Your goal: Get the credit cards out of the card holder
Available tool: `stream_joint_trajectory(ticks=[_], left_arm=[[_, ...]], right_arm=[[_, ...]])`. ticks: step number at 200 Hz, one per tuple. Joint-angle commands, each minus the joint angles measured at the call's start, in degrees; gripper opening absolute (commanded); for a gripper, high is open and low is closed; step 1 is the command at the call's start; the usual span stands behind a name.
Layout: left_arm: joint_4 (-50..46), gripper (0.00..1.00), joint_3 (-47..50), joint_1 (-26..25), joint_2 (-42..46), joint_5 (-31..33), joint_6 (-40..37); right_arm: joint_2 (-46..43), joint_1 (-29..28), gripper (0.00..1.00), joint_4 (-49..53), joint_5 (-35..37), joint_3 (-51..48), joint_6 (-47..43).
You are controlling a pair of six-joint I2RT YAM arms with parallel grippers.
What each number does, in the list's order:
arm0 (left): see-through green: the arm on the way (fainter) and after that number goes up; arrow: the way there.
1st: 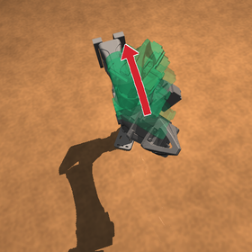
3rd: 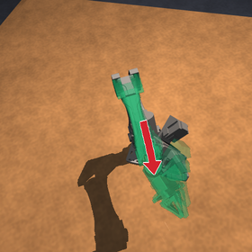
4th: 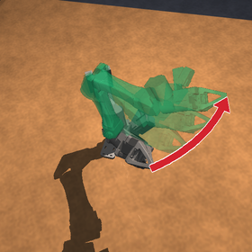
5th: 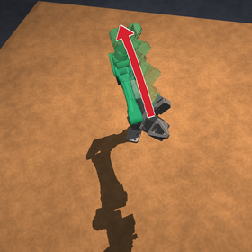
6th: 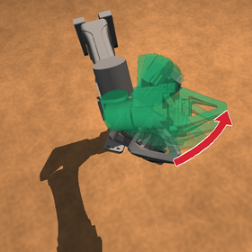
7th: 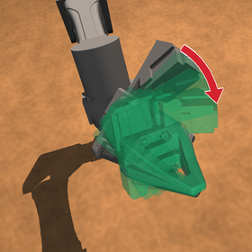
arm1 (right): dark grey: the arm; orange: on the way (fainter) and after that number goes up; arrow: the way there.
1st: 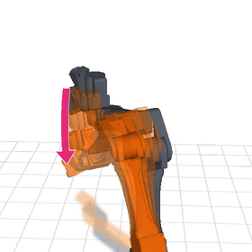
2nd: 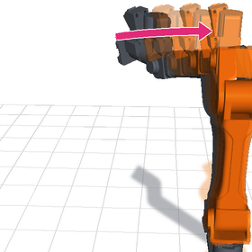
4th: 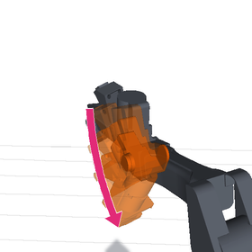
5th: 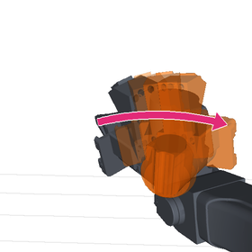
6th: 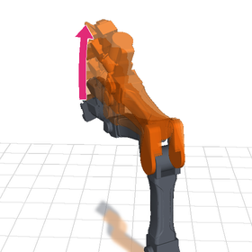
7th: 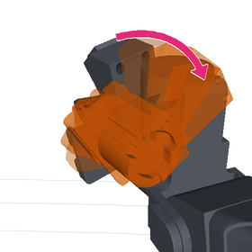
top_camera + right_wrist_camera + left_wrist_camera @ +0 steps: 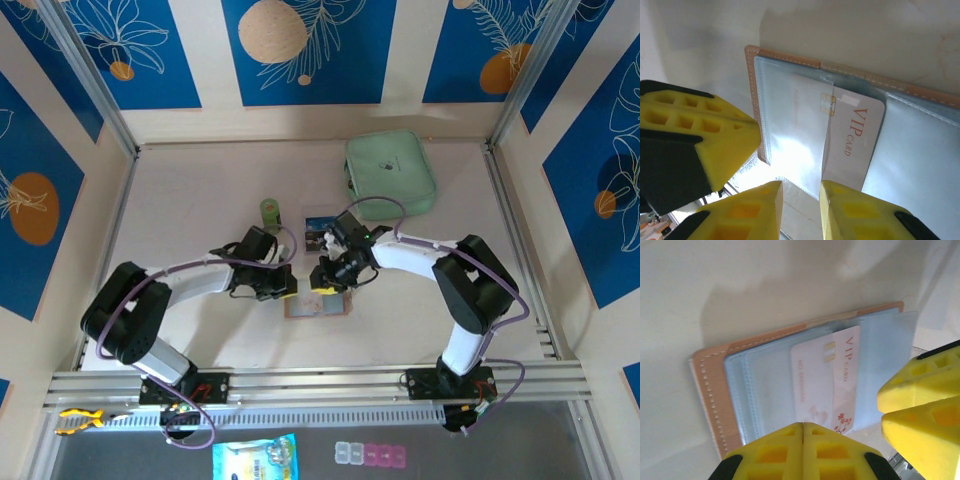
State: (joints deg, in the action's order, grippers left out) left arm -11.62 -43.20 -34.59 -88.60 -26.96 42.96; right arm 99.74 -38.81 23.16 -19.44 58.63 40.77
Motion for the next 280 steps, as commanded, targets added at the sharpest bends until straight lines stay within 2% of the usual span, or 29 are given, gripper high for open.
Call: stream_joint_trajectory(ticks=[1, 58, 128, 242, 280], left_arm=[[-1.05, 0.0, -1.96, -1.13, -1.41, -0.36, -0.2], [1.43, 0.0, -1.11, -2.22, -4.33, -0.62, 0.63], [-4.53, 0.0, -1.09, -2.17, -5.43, 3.41, -1.65], [-4.23, 0.0, -0.83, -2.25, -5.97, 3.32, -1.31], [-3.94, 0.0, -0.62, -2.23, -5.7, 3.35, -1.04]], right_arm=[[-0.84, 0.65, 0.28, 0.92, -0.05, -1.31, 1.12], [1.46, 1.22, 0.28, 0.71, 0.08, -2.08, 0.98], [3.94, 1.32, 0.28, -0.86, -0.23, -2.77, 0.75], [3.97, 2.24, 0.27, -9.18, -7.63, -5.96, 3.54], [2.92, 2.31, 0.21, -10.95, -8.53, -6.86, 4.49]])
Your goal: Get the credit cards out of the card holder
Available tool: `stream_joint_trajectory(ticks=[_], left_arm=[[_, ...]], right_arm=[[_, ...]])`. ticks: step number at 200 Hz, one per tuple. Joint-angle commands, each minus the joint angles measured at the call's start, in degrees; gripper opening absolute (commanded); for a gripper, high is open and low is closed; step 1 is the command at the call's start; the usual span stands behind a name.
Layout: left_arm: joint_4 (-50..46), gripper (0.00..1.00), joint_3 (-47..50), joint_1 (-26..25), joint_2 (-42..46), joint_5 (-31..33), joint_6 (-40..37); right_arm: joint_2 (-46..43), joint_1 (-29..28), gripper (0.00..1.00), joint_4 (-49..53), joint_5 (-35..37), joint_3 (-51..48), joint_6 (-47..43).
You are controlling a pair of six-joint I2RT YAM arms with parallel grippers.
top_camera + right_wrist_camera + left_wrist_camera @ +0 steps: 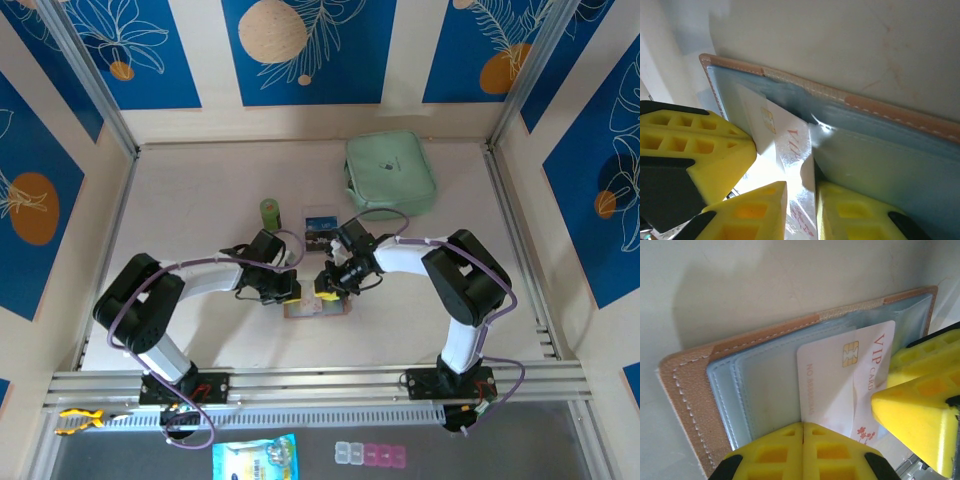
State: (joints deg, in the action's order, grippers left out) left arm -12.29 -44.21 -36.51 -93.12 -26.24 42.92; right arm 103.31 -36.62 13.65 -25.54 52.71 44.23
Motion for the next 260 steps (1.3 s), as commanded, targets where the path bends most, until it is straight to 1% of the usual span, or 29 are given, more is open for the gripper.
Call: stream_joint_trajectory(ticks=[1, 54, 110, 171, 193, 219, 260], left_arm=[[-3.22, 0.0, 0.45, -0.31, -1.18, 2.61, -0.99], [-3.09, 0.0, 0.49, -0.31, -0.68, 2.68, -0.82], [-2.7, 0.0, 0.61, -0.31, 0.01, 2.47, -0.48], [-1.34, 0.0, 0.01, -0.18, 1.43, 1.51, 0.5], [-0.95, 0.0, -0.55, 0.03, 2.02, 1.28, 0.85], [-1.07, 0.02, -1.14, 0.29, 3.0, 1.28, 0.89], [-1.96, 0.05, -0.47, 1.31, 5.69, 2.08, 0.81]], right_arm=[[-0.64, 0.13, 0.21, -1.44, -2.42, -0.94, 1.04], [-2.42, 0.67, 0.13, 0.72, -0.02, -1.46, -0.12], [-6.55, 2.36, 0.11, 5.0, 2.5, -2.44, -2.73], [-11.31, 4.13, 0.08, 12.33, 5.35, 1.32, -8.62], [-12.05, 5.01, 0.06, 16.51, 7.11, 4.01, -12.84], [-12.43, 6.09, 0.04, 21.33, 8.1, 7.91, -20.9], [-10.89, 6.71, 0.0, 29.71, 12.38, 15.86, -40.23]])
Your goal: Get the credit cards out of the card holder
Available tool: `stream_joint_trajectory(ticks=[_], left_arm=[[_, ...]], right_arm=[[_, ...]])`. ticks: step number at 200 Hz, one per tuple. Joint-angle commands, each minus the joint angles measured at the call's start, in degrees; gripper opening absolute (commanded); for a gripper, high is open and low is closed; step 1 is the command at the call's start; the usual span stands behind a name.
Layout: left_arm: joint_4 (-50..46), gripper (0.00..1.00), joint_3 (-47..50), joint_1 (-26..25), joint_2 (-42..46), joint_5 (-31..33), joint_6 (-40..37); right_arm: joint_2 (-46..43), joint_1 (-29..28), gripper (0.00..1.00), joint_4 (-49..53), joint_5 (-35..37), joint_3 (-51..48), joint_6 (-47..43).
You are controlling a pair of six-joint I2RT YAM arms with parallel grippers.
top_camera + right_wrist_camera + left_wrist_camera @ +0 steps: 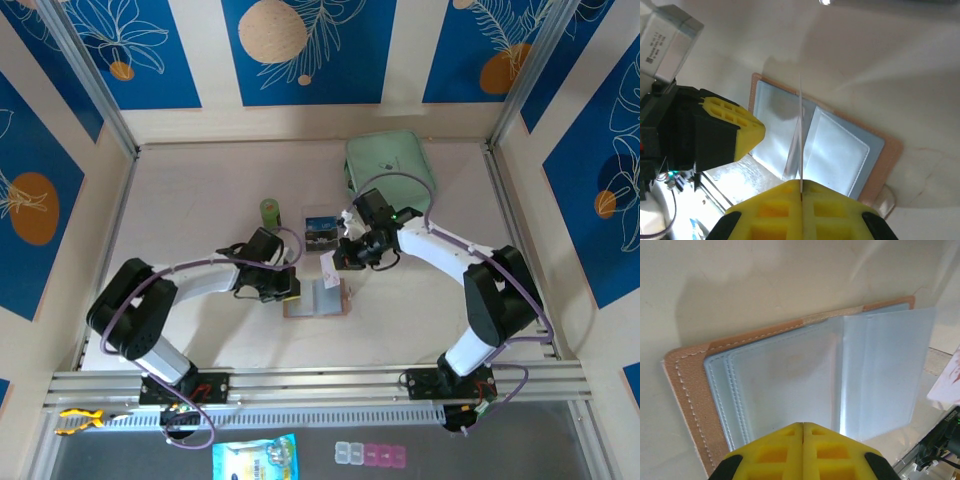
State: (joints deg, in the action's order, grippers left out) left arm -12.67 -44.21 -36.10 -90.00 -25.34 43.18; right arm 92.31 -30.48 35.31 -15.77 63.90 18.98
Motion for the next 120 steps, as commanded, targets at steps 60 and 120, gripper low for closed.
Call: stream_joint_trajectory(ticks=[60, 120], left_arm=[[-2.04, 0.05, 2.13, 2.07, 4.66, 1.49, 0.06], [-4.58, 0.06, 5.12, 4.9, 9.93, 3.19, -0.55]], right_arm=[[4.41, -0.01, 0.0, 13.88, 11.07, 16.42, -48.81], [15.19, 1.38, 0.0, 23.66, 13.89, 33.95, -66.5]])
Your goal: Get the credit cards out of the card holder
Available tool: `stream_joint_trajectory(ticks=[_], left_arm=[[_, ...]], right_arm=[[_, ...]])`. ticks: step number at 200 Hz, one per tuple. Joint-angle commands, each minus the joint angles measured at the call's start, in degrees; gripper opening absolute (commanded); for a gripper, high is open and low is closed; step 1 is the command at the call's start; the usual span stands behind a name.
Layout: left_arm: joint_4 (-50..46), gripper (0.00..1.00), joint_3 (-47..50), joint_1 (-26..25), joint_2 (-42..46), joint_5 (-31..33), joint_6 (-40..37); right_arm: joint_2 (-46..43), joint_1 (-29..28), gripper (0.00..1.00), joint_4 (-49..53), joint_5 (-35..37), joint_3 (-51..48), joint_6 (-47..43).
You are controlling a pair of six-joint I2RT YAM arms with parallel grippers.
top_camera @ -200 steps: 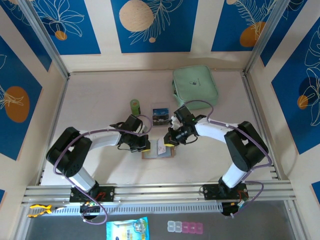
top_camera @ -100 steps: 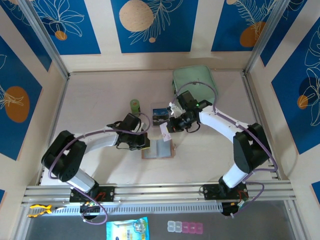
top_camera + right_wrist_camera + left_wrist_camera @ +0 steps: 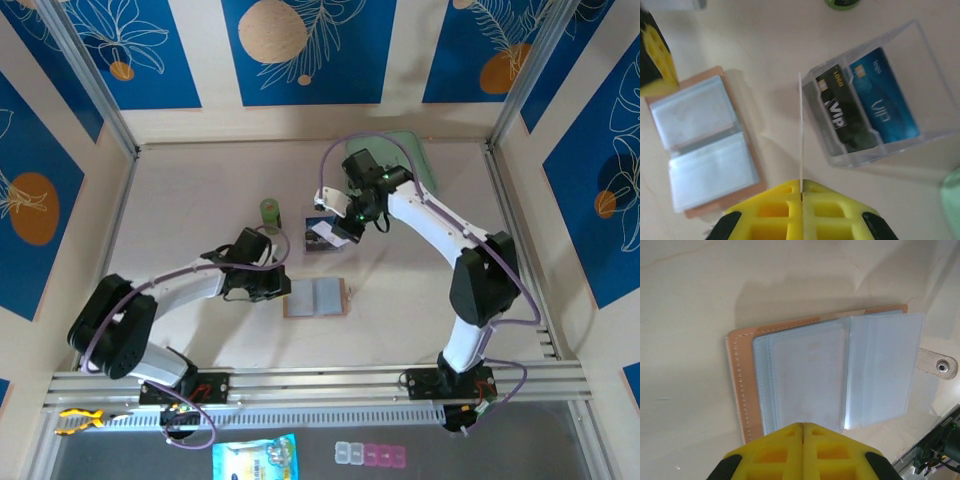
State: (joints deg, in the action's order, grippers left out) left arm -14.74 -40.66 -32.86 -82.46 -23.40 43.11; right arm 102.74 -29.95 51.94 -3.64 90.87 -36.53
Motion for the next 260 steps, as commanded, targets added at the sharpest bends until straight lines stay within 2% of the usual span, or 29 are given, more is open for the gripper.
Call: stream_joint_trajectory(ticks=[1, 78, 114, 198, 209, 228, 260], left_arm=[[-2.49, 0.06, 1.61, 1.75, 2.43, 1.25, -0.49], [-5.08, 0.07, 3.96, 5.41, 6.33, 1.6, -1.41], [-5.55, 0.07, 4.98, 6.91, 7.31, 1.51, -1.52], [-6.6, 0.07, 5.42, 8.34, 7.35, 1.34, -2.18], [-6.55, 0.07, 5.57, 8.43, 7.46, 1.34, -2.16], [-6.35, 0.07, 5.66, 8.63, 7.33, 1.12, -2.16], [-5.52, 0.08, 5.86, 8.71, 6.91, 0.82, -2.12]], right_arm=[[4.98, 0.9, 0.0, 7.2, 1.82, 7.32, -11.13], [22.16, 4.32, 0.0, 17.56, -0.95, 33.1, -17.72], [28.48, 5.03, 0.0, 20.29, -0.93, 41.7, -19.15], [34.0, 4.93, 0.0, 19.58, -0.61, 45.1, -21.88], [34.05, 4.99, 0.05, 19.7, -1.07, 44.98, -22.03], [33.93, 4.9, 0.19, 18.63, -0.15, 44.93, -21.5], [32.89, 4.73, 0.23, 12.8, 3.46, 43.52, -18.9]])
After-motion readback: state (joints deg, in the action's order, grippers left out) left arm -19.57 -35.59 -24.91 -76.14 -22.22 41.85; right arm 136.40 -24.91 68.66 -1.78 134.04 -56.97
